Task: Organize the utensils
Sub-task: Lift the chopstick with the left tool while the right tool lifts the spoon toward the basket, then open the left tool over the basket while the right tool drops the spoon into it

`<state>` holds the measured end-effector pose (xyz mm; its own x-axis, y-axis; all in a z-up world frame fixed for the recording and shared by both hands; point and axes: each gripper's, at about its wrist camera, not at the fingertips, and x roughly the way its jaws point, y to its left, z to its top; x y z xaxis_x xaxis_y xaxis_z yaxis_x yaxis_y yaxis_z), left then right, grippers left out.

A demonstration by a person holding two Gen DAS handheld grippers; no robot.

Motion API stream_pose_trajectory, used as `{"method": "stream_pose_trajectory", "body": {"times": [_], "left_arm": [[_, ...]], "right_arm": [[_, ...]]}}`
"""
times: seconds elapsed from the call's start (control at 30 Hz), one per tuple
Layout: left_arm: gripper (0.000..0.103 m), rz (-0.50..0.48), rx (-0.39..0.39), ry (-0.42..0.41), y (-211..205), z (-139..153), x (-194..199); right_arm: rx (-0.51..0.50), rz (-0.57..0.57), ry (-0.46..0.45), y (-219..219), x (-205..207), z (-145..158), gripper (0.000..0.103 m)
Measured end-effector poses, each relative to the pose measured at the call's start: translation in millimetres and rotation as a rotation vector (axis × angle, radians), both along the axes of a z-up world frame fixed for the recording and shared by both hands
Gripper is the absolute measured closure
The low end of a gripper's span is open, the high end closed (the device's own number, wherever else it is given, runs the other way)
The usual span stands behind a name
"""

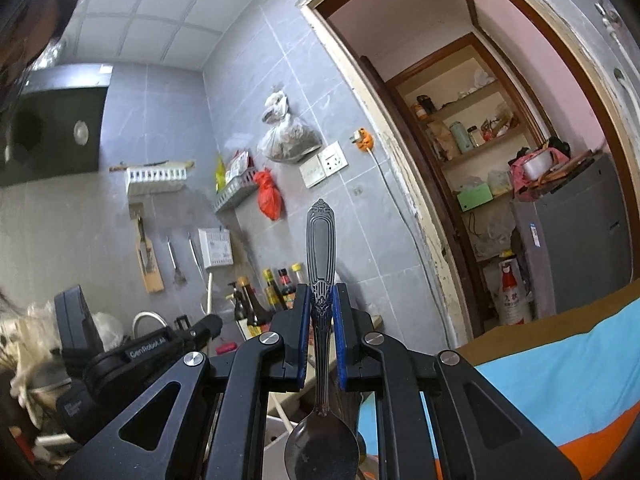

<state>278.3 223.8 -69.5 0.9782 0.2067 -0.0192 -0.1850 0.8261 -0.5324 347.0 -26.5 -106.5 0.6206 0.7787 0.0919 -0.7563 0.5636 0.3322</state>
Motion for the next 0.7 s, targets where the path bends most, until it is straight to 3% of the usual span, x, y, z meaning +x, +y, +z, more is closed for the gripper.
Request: {"method": "stream_pose_trajectory", "body": {"times": [0.7], "left_arm": [[0.101,0.018,0.017,-0.003,-3.7,-8.5,2.3]], "right_arm": [[-0.093,-0.01,-0.063,6.5,-10.4,-19.0,0.094]]}}
